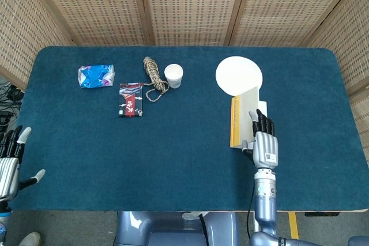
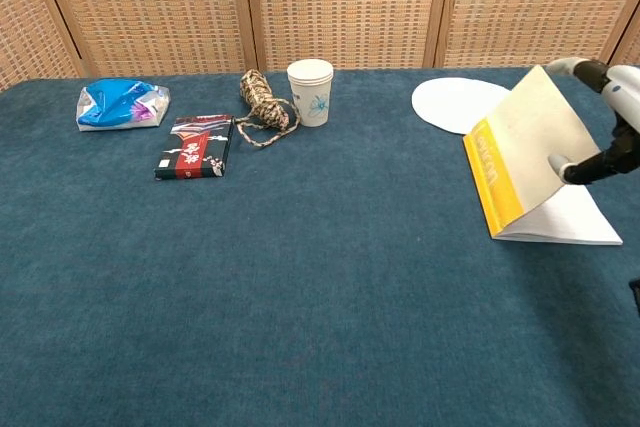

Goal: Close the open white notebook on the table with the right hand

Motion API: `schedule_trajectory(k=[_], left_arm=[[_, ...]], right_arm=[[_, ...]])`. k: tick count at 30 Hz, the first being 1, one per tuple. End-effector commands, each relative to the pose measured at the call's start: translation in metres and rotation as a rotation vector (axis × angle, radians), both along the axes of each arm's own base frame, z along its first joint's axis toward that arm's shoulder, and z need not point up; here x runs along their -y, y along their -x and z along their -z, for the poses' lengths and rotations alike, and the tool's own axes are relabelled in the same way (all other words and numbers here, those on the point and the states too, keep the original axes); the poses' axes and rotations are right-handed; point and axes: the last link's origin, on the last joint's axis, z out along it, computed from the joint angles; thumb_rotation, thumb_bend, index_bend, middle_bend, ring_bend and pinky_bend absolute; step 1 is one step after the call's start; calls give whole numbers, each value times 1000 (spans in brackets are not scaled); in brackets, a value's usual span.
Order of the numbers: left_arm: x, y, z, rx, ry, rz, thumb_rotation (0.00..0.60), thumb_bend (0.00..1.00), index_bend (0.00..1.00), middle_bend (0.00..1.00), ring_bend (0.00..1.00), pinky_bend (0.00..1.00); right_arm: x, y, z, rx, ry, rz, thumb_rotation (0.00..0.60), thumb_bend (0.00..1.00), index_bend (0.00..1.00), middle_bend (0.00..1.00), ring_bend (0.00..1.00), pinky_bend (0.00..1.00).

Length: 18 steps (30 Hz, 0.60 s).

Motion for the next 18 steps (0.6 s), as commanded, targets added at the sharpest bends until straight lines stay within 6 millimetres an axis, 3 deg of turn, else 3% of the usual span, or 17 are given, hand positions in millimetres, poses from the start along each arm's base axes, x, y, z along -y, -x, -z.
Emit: schedule_trajectory(k=[1,6,12,15,18], left_arm=[[4,-3,-3,6,-7,14,600,56,0,0,0,0],[7,-7,-5,9,-14,32,600,55,0,0,0,0],[9,-7,-8,8,-20,32,600,55,0,0,0,0],[9,-5,-7,-5,-11,27,600,55,0,0,0,0],[9,-5,-2,-32,3,23,600,55,0,0,0,0]], right_arm=[[-5,6,-3,-14,-3,15,600,543,0,0,0,0],[-8,13,-6,-29,-15,31,600,528,0,0,0,0],[-16,23,-18,-86,-66,-35,600,404,0,0,0,0],[-23,39,-31,-177,-120,-68,600,358,0,0,0,0],[-39,74,-60,-327,-179,-119,600,332,0,0,0,0]])
